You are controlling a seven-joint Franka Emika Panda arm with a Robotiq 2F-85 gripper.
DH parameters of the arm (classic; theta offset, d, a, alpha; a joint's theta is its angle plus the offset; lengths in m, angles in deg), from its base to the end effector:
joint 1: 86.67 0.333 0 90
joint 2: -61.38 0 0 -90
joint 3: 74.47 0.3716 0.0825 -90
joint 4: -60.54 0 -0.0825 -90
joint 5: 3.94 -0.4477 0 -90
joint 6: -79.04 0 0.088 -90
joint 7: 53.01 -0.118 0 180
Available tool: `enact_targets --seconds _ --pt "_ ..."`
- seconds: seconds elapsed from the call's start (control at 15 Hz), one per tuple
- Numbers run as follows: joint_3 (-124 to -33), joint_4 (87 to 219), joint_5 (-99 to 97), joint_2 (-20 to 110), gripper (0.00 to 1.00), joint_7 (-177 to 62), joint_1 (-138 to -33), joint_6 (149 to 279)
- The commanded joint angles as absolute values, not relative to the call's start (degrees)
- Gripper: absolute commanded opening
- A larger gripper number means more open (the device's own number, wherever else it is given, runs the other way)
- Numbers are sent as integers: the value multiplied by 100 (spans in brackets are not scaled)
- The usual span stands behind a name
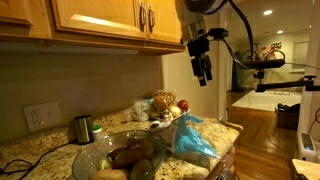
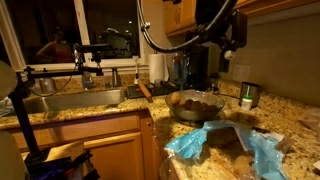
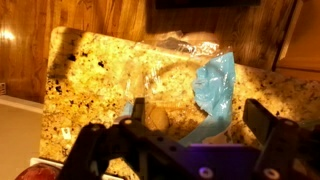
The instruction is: Remove some potatoes from the plastic and put them into the bowl
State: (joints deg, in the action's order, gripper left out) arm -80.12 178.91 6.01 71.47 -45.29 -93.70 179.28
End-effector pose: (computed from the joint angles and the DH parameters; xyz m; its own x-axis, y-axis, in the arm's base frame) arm 0.5209 -0.1375 0.5227 0.9856 -0.0506 -0.1611 -0.0302 -0.9915 0.1265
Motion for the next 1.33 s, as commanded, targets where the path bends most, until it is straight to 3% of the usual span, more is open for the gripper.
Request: enact_targets --seconds 0.0,1.27 --pt "-8146 18214 735 7148 100 -4486 -9403 18417" --pt "-8291 18229 750 6319 100 -4337 -9483 18915"
